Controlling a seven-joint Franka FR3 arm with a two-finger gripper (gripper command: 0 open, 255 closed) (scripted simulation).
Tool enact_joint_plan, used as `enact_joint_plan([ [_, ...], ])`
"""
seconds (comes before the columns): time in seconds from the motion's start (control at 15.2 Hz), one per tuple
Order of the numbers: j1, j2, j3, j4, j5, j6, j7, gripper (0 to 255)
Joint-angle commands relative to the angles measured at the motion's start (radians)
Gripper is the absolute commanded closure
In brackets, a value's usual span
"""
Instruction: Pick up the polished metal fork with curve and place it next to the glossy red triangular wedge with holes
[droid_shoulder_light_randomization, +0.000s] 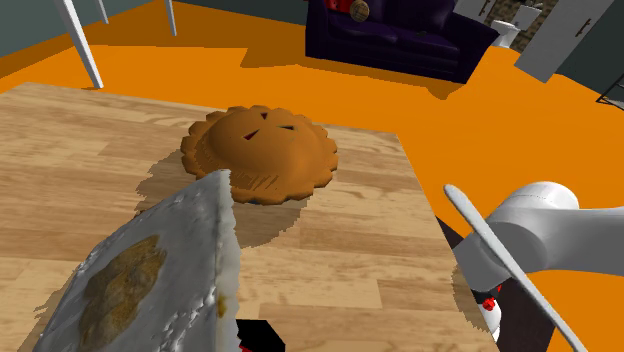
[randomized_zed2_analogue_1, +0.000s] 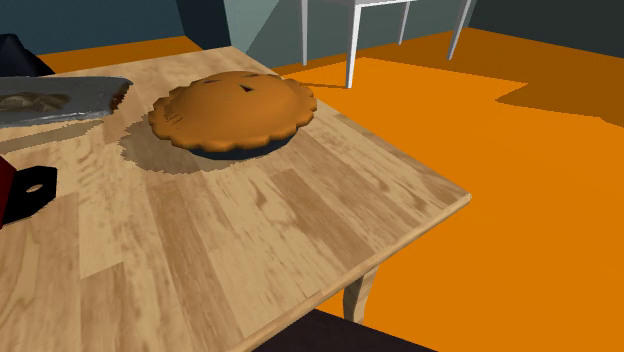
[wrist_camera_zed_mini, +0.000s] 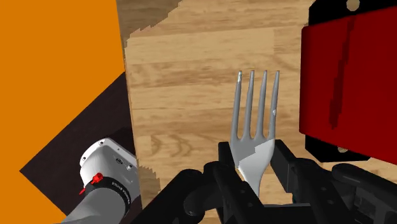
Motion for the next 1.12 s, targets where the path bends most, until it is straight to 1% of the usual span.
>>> enact_joint_plan([
  [0.0,-0.013,0.007,0.04,0.054,0.034,-0.005,0.058,255],
  [0.2,-0.052,0.026,0.113,0.145,0.08,-0.005,0.142,255],
  [0.4,-0.105,0.046,0.193,0.251,0.124,-0.004,0.227,255],
  [0.53,-0.151,0.061,0.252,0.332,0.153,-0.005,0.286,255],
  [0.79,-0.265,0.083,0.373,0.51,0.21,-0.013,0.4,255],
  [1.06,-0.22,0.045,0.357,0.42,0.215,0.026,0.37,255],
])
